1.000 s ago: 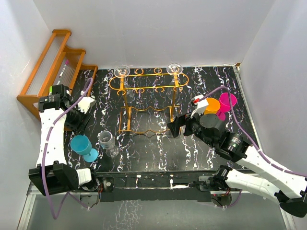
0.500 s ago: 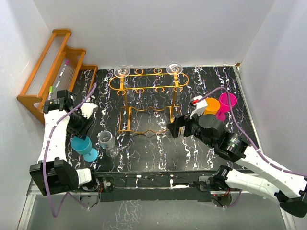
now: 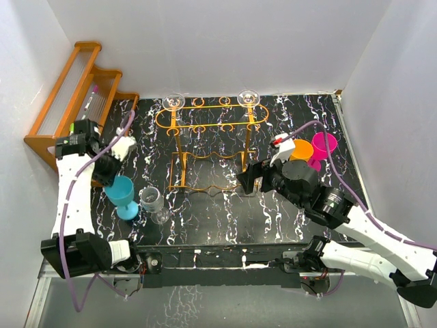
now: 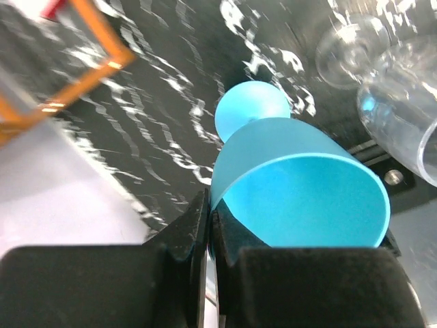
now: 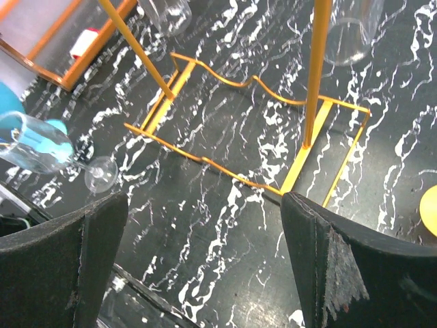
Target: Place the wine glass upside down on the wine glass rack
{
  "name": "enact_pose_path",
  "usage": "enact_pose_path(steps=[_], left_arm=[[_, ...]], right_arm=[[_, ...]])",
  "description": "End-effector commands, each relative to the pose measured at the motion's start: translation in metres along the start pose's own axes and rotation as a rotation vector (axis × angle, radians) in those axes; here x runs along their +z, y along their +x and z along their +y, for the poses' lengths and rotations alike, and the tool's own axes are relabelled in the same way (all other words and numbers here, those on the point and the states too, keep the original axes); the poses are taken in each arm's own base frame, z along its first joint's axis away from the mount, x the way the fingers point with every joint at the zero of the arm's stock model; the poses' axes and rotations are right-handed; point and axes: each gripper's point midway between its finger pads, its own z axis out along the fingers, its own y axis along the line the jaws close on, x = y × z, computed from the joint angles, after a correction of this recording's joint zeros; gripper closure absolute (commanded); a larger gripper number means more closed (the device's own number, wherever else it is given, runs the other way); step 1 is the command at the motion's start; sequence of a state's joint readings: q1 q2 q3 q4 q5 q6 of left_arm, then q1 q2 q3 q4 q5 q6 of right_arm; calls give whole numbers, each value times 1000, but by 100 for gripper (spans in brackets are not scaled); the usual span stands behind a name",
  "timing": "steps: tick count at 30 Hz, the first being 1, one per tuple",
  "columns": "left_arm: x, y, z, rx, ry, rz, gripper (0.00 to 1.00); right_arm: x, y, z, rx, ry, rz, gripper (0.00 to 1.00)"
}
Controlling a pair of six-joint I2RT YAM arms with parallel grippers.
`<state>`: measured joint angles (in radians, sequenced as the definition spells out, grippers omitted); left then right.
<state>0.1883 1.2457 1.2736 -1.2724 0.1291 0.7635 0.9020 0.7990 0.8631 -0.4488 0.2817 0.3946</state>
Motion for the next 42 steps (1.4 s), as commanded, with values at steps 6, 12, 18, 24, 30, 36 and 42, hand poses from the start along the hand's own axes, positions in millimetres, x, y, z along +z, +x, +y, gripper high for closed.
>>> enact_pose_path(steps=[6, 12, 18, 24, 30, 36, 42], left_arm=[[-139, -66, 61, 115, -415, -299, 100], [-249, -137, 104, 186, -778, -672, 100], [-356, -195, 72, 474, -1091, -1272, 100], [-414, -217, 46, 720, -1321, -1562, 100], [-446, -207, -2, 896, -1501, -1840, 100], [-427, -194, -60, 1068, -1604, -2045, 100], [-412, -197, -104, 1157, -1729, -2135, 100]], right_arm=[[-47, -108, 20, 70, -53, -265, 4], [-110, -161, -4, 174, -13, -516, 4], [-123, -203, 1, 182, -32, -704, 0], [-92, -250, 65, 123, -239, -767, 11], [-89, -300, 119, 56, -417, -829, 26], [-93, -322, 164, 49, -634, -883, 14], [-87, -329, 188, 101, -812, -926, 12]])
